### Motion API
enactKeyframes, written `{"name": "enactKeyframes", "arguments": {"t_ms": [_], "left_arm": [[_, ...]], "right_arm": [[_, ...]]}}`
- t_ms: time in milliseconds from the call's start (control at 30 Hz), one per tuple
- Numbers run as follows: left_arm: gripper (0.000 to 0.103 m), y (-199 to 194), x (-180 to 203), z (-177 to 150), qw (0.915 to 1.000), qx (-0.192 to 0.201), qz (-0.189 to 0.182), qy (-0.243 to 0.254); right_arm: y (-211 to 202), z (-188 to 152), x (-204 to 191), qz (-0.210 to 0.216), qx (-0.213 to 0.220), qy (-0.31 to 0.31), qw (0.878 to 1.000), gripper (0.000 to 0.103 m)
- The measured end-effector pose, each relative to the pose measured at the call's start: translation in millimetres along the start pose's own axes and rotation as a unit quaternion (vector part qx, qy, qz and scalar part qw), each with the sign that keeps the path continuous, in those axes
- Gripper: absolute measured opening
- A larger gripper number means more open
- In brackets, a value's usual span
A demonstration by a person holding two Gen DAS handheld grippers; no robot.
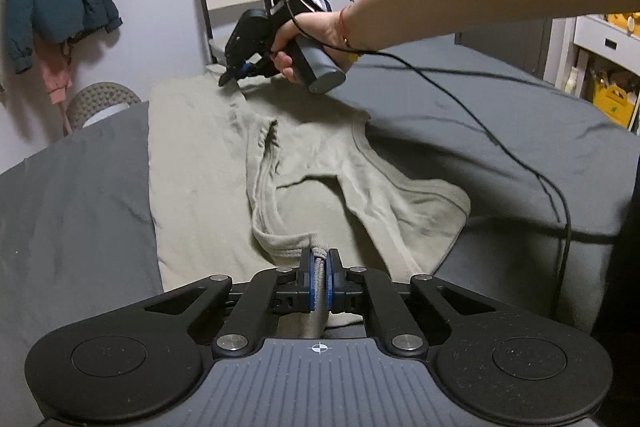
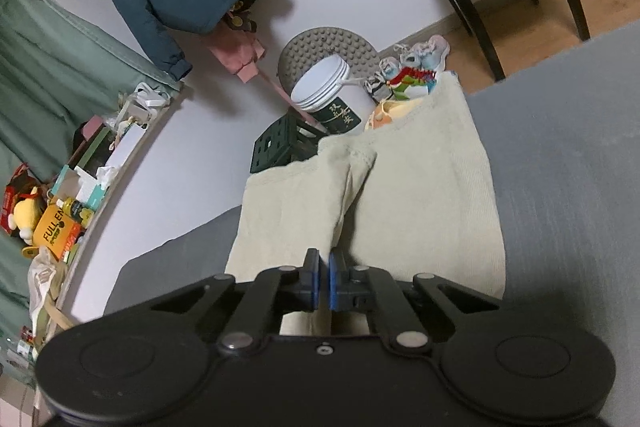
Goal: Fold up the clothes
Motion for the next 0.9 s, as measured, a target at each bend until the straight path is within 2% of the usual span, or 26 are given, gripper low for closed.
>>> {"name": "enactKeyframes", "arguments": {"t_ms": [200,300,467,600,767,900], "left_arm": [[0.004,-12,-3,8,0.9989,0.023,-0.036,-0.02],[0.004,-16,3,16,0.998,0.046,-0.042,-0.014],[0.004,-11,15,26,0.9959,0.062,-0.066,-0.005],[0.004,-13,19,29,0.9927,0.08,-0.089,-0.014],[0.004,-3,19,29,0.9934,0.058,-0.099,-0.001],[0.004,8,22,25,0.9945,0.037,-0.098,0.011]], "right_arm": [[-14,7,-11,-0.025,0.013,-0.009,1.0,0.005],[-26,13,-15,-0.027,0.028,-0.019,0.999,0.004],[-48,21,-17,-0.029,0.052,-0.04,0.997,0.004],[-58,27,-11,-0.059,0.049,-0.048,0.996,0.004],[-50,25,9,-0.103,0.021,-0.016,0.994,0.004],[-38,17,25,-0.119,0.012,0.009,0.993,0.004]]}}
Point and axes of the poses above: each gripper's, at about its wrist camera, not at the fingertips, and y roughly the way its jaws point, x to its right, z to its top, the point moved 1 cm from there along y, roughly the way its jaws point, and after that the axes turned 12 degrees about -x, right-handed, at the moved point
